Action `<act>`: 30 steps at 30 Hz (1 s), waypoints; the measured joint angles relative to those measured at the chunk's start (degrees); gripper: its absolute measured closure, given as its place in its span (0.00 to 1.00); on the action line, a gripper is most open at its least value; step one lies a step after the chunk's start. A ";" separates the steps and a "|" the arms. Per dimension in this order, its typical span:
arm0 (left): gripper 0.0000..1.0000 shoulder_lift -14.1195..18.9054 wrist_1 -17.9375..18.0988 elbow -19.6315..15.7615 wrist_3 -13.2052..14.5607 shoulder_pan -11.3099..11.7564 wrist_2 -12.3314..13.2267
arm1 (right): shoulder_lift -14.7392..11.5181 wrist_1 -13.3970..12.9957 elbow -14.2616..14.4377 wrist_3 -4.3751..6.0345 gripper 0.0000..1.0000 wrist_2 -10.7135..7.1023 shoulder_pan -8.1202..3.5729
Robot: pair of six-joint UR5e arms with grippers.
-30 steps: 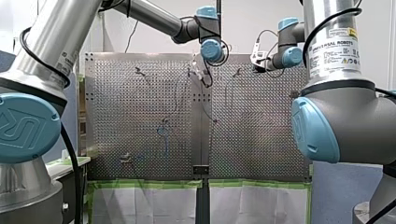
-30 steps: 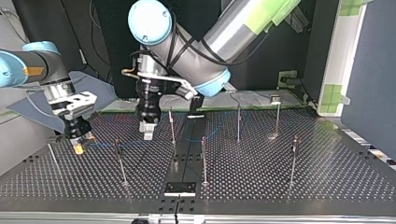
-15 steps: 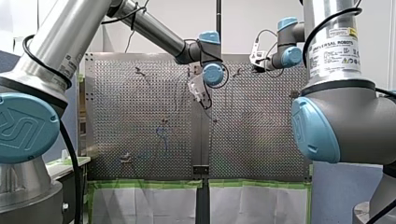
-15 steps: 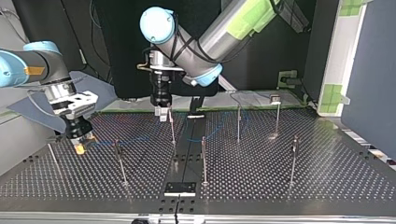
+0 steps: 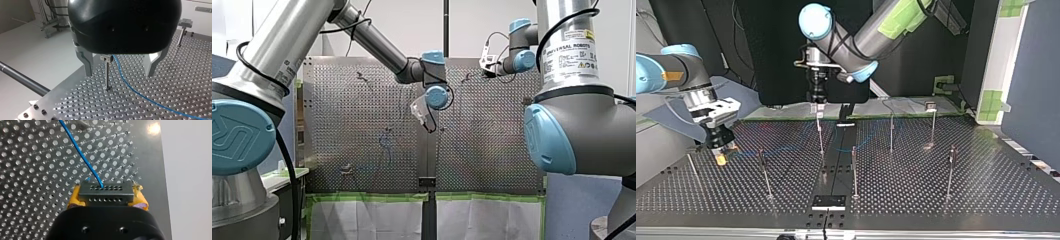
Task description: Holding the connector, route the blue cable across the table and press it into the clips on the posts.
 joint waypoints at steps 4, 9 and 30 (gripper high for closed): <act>0.00 0.00 1.91 -1.91 0.34 0.00 0.10 | 0.02 0.00 0.00 0.00 1.00 0.01 -0.21; 0.00 -0.01 4.76 -4.73 1.62 0.00 0.13 | 0.02 0.00 0.00 0.00 1.00 0.06 -0.34; 0.00 0.00 16.11 -16.11 3.72 0.11 0.12 | -0.04 0.21 0.00 -0.09 1.00 0.02 -0.22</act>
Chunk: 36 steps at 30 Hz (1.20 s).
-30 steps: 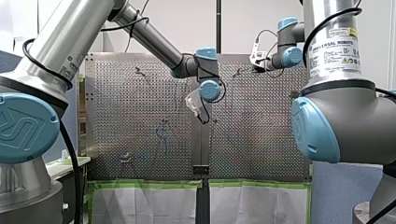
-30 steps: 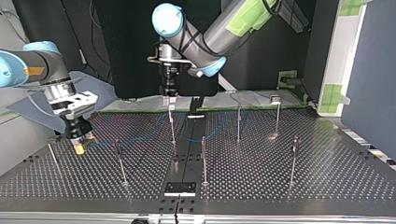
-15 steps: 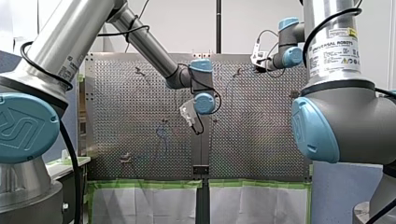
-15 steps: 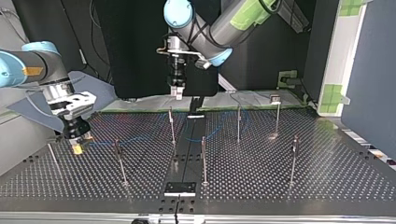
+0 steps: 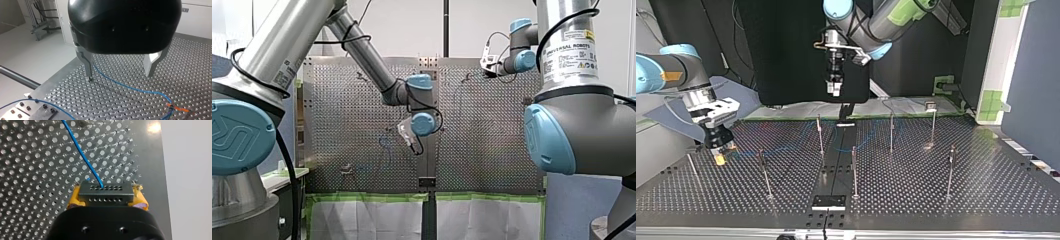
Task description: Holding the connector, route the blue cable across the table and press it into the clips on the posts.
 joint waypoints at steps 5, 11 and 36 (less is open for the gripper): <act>0.00 0.00 2.20 -2.20 0.00 0.04 0.06 | -0.04 0.06 -0.01 0.06 1.00 0.12 -0.01; 0.00 0.00 4.73 -4.71 0.00 0.05 0.10 | -0.10 0.25 -0.01 0.02 1.00 0.32 0.13; 0.00 0.00 13.58 -13.57 0.01 0.05 0.10 | -0.20 0.49 0.09 -0.08 1.00 0.43 0.27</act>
